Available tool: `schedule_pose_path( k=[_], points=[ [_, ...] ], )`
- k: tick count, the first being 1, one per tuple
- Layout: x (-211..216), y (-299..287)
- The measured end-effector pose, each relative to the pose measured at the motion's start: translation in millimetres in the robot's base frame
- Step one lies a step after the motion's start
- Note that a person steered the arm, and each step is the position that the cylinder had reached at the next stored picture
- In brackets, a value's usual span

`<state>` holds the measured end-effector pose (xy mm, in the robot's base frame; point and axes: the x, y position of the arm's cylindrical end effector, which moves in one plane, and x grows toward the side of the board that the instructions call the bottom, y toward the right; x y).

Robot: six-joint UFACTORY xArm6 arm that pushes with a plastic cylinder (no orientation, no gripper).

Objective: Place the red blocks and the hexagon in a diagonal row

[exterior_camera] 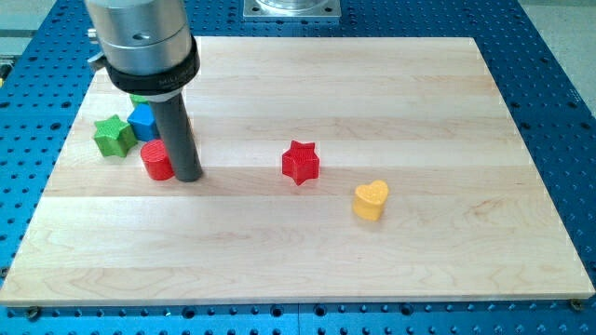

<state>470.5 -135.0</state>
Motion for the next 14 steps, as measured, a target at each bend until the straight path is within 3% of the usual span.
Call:
schedule_pose_path(
  k=[2,5,7,8,10,12,14],
  points=[
    [38,-32],
    [-15,-35],
    [38,114],
    [34,162],
    [-15,102],
    [-58,146],
    [-122,145]
  ],
)
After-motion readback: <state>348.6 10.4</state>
